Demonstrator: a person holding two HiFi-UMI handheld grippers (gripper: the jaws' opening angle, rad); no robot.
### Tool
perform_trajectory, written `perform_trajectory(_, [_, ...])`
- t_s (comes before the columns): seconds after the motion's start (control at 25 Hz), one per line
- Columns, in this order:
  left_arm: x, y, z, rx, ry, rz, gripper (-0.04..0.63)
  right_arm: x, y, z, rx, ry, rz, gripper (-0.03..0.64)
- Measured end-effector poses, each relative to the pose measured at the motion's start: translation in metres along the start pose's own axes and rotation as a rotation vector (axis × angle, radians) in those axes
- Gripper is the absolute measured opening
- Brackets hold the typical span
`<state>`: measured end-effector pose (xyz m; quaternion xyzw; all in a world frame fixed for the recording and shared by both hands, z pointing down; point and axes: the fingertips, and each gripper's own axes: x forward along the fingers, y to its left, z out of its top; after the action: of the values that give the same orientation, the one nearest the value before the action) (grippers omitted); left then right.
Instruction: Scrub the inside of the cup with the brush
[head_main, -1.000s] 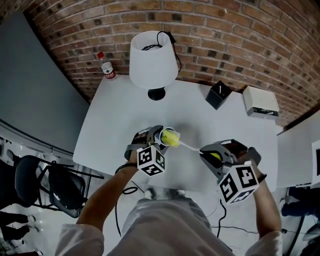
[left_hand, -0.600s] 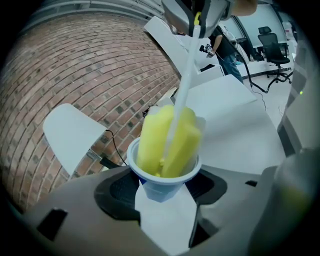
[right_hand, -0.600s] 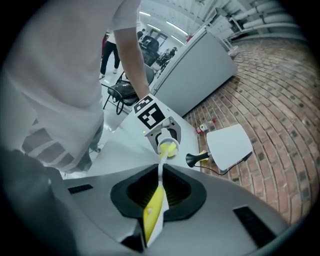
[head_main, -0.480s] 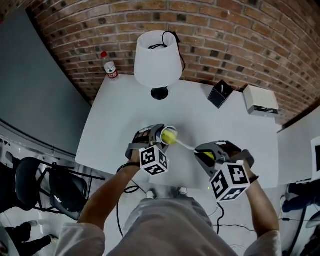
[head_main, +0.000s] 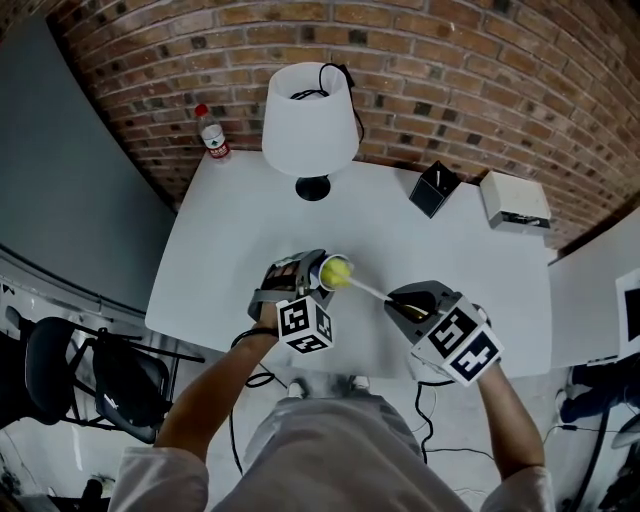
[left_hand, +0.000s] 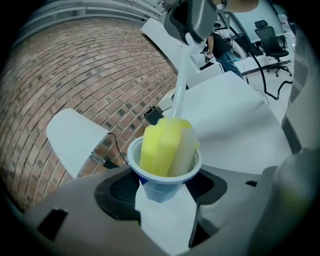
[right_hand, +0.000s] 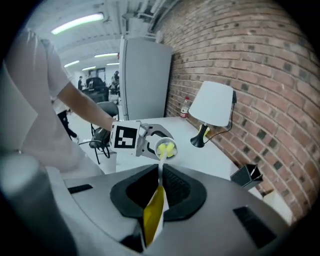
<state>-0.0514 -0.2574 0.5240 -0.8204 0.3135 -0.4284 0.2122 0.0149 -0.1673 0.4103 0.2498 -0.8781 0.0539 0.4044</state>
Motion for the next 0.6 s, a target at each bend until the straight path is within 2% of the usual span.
perform_trajectory(0.16, [-0.001, 0.003, 0.002, 0.01, -0.003, 0.017, 0.288, 0.0, -0.004, -0.004, 0.153, -0.02, 0.02, 0.025])
perform_trajectory(0.32, [-0.002, 0.006, 0.005, 0.018, -0.009, 0.039, 0.288, 0.0, -0.007, -0.007, 0.384, -0.079, 0.073, 0.025])
perform_trajectory(0.6, [-0.006, 0.005, 0.008, 0.041, -0.02, 0.063, 0.288, -0.001, -0.006, -0.015, 0.76, -0.163, 0.222, 0.026])
